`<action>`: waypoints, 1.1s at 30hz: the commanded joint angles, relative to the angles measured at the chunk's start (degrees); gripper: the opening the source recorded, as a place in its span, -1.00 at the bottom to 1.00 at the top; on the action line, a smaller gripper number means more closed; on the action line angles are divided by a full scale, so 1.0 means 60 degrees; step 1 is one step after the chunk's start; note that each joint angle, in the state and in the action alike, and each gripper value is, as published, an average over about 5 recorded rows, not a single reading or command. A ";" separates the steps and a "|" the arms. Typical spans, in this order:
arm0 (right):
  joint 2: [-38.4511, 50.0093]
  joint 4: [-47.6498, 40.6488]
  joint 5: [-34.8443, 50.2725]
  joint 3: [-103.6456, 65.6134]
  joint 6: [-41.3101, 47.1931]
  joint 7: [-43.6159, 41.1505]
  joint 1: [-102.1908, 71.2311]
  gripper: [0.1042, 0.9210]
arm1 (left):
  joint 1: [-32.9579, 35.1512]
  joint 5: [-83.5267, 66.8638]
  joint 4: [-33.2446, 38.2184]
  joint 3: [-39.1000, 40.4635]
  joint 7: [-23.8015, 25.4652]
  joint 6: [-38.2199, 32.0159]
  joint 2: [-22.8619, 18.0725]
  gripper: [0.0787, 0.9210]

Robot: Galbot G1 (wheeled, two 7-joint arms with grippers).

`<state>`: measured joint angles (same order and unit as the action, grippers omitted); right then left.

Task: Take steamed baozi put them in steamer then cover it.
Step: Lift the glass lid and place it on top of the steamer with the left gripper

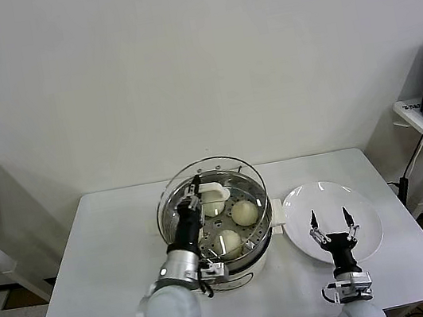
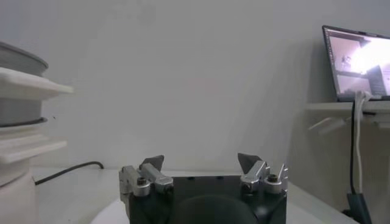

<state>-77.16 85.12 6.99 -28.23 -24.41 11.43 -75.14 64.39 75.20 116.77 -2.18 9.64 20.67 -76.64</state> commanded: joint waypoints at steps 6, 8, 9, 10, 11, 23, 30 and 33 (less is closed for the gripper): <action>-0.0108 -0.0229 -0.0029 -0.0030 -0.0095 0.0000 0.0021 0.76 | -0.0576 0.1016 -0.0924 0.0808 0.0927 0.0972 -0.0457 -0.72; -0.0108 -0.0246 -0.0025 -0.0036 -0.0106 0.0000 0.0020 0.76 | -0.0582 0.1136 -0.0952 0.0801 0.0921 0.0948 -0.0478 -0.72; -0.0108 -0.0245 -0.0025 -0.0038 -0.0108 -0.0002 0.0020 0.76 | -0.0578 0.1207 -0.0958 0.0800 0.0919 0.0933 -0.0483 -0.72; -0.0108 -0.0241 -0.0024 -0.0040 -0.0108 -0.0003 0.0020 0.76 | -0.0572 0.1287 -0.0963 0.0798 0.0922 0.0916 -0.0492 -0.72; -0.0107 -0.0235 -0.0024 -0.0041 -0.0106 -0.0004 0.0022 0.76 | -0.0563 0.1351 -0.0972 0.0798 0.0925 0.0909 -0.0505 -0.72; -0.0114 -0.0172 -0.0033 -0.0009 -0.0071 -0.0001 0.0070 0.76 | -0.0453 0.1879 -0.1099 0.0706 0.0962 0.0755 -0.0633 -0.72; -0.0123 -0.0174 -0.0022 -0.0012 -0.0064 0.0003 0.0142 0.76 | -0.0436 0.1898 -0.1179 0.0690 0.0997 0.0706 -0.0620 -0.72; -0.0128 -0.0179 -0.0013 -0.0015 -0.0065 0.0007 0.0159 0.76 | -0.0440 0.1911 -0.1254 0.0677 0.0996 0.0690 -0.0635 -0.72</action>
<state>-77.84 84.10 6.85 -28.30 -24.83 11.42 -74.34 61.92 85.51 110.12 1.68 15.29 24.92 -80.21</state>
